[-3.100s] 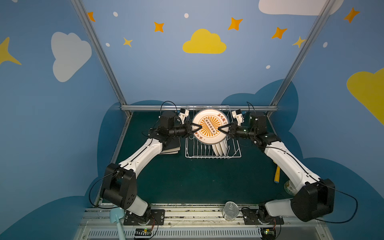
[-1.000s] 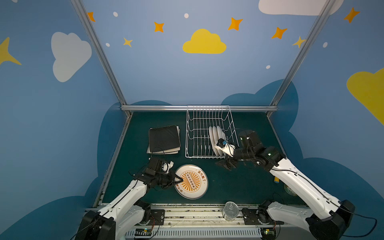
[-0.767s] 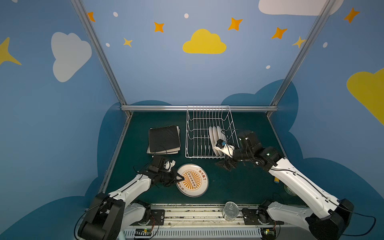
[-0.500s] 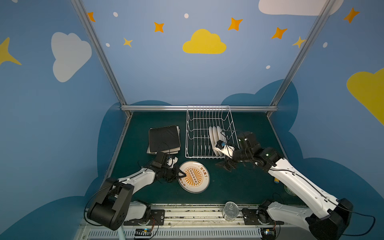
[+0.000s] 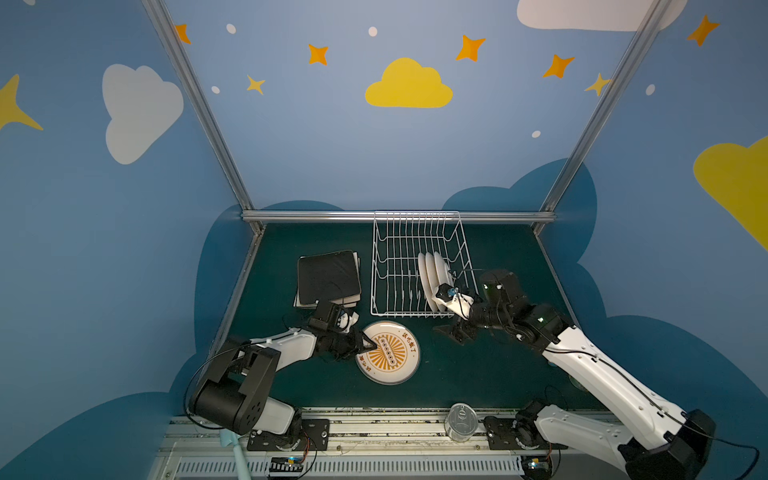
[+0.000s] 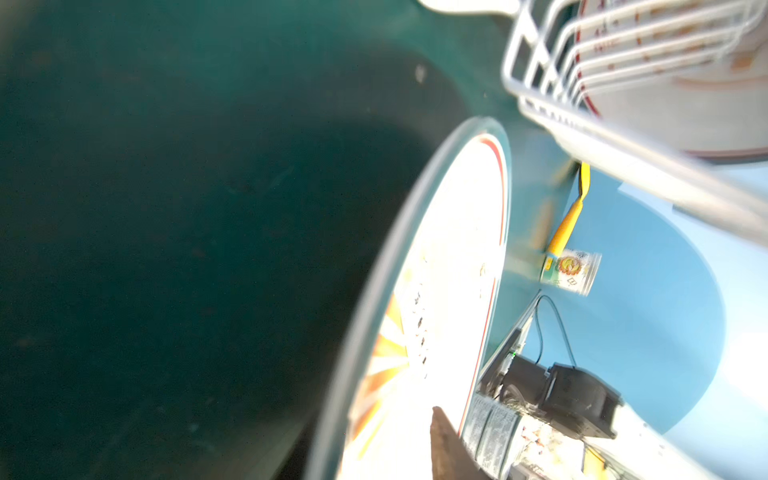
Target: Unload the plates from the dish rack
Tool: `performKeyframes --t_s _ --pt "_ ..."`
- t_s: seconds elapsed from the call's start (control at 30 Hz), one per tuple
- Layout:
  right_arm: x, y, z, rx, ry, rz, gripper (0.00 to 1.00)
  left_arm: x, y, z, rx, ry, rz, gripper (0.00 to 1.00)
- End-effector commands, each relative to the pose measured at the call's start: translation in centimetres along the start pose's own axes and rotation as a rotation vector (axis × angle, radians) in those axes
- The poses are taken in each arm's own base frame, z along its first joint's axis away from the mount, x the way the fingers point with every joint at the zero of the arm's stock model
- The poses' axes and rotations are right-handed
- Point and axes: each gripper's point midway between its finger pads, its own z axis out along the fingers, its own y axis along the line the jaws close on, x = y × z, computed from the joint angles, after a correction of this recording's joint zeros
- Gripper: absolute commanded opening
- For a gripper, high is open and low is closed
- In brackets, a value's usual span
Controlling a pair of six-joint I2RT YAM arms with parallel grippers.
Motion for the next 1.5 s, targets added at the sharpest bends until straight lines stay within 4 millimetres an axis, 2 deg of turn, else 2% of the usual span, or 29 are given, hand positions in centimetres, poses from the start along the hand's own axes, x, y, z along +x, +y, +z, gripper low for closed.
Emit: performKeyframes --t_s 0.0,0.13,0.33,0.57,0.77,0.9,1.0,1.13,1.23,1.33,1.47 --pt "-0.3 0.0 0.2 0.0 -0.008 -0.003 0.91 -0.2 -0.1 -0.1 -0.014 0.006 -0.001 0.57" --pt "-0.2 -0.2 0.2 0.006 -0.005 -0.001 0.91 -0.2 0.4 -0.6 -0.07 -0.007 -0.009 0.79" --pt "-0.2 -0.2 0.2 0.008 -0.006 -0.005 0.91 -0.3 2.0 -3.0 -0.245 -0.069 0.01 0.96" --pt "-0.6 -0.4 -0.1 0.021 -0.014 -0.014 0.91 -0.7 0.4 -5.0 -0.253 -0.115 0.027 0.99" --pt "-0.9 -1.5 -0.3 0.077 -0.036 0.025 0.91 -2.5 -3.6 -9.4 -0.299 -0.225 0.112 0.99" --pt "-1.3 -2.5 -0.3 0.124 -0.07 0.082 0.91 -4.1 -7.8 -12.3 -0.259 -0.316 0.213 0.99" --pt "-1.8 -3.1 -0.6 0.161 -0.101 0.106 0.91 -5.3 -10.7 -13.8 -0.219 -0.361 0.262 0.99" --pt "-2.1 -3.7 -1.0 0.191 -0.128 0.149 0.91 -6.8 -14.0 -14.5 -0.153 -0.386 0.297 0.98" --pt "-1.8 -4.3 -1.1 0.221 -0.125 0.164 0.91 -8.2 -15.3 -14.6 -0.158 -0.382 0.291 0.98" --pt "-1.1 -5.9 -1.2 0.3 -0.122 0.259 0.91 -9.6 -16.9 -14.0 -0.149 -0.396 0.315 0.96" --pt "-0.2 -7.4 -1.5 0.377 -0.151 0.365 0.91 -11.1 -19.4 -12.1 -0.09 -0.399 0.343 0.93"
